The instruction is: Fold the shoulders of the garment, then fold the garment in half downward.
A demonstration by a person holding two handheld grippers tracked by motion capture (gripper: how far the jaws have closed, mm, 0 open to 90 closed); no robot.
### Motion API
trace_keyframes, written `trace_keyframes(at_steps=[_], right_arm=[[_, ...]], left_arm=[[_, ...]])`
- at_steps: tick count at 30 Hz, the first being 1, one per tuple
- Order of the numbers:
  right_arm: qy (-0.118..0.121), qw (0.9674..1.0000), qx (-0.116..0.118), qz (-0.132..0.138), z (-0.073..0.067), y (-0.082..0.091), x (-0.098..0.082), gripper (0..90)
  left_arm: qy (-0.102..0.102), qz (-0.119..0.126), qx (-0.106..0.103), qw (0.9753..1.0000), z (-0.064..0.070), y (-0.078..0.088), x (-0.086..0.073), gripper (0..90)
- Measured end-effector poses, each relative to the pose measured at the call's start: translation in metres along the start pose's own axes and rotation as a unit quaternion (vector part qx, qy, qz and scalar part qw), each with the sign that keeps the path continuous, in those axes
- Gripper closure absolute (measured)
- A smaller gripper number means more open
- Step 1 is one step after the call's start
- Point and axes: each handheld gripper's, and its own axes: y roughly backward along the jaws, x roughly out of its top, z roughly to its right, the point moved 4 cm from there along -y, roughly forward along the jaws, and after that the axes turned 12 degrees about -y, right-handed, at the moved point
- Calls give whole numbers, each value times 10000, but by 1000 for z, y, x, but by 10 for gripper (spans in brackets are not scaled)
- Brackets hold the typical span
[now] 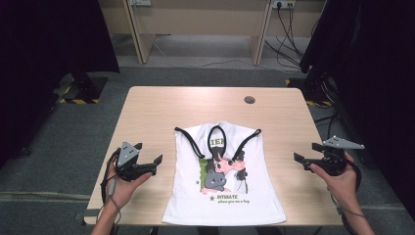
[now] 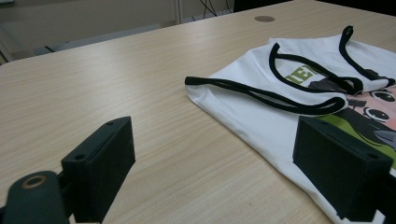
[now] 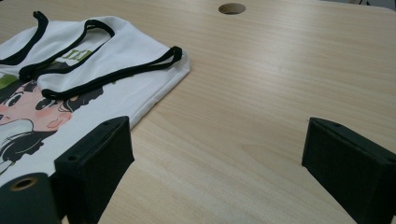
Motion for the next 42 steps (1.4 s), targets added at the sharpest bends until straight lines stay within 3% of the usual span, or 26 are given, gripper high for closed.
trace_keyframes(at_steps=[18, 25, 30, 37, 42], right_arm=[[-28, 10000, -47, 13, 4, 2, 1, 89], [-29, 10000, -67, -31, 3, -8, 12, 103], [-49, 10000, -32, -77, -2, -27, 27, 155], [52, 9998, 18, -201, -18, -72, 57, 393], [90, 9990, -12, -447, -31, -108, 72, 496]], left_arm=[[11, -37, 7, 10000, -4, -5, 1, 120], [-12, -84, -9, 10000, -12, -19, 11, 129], [20, -141, -76, 9999, -20, -46, 27, 143], [62, -396, -254, 9989, -29, -103, 54, 213], [145, -727, -232, 9970, -36, -142, 57, 283]])
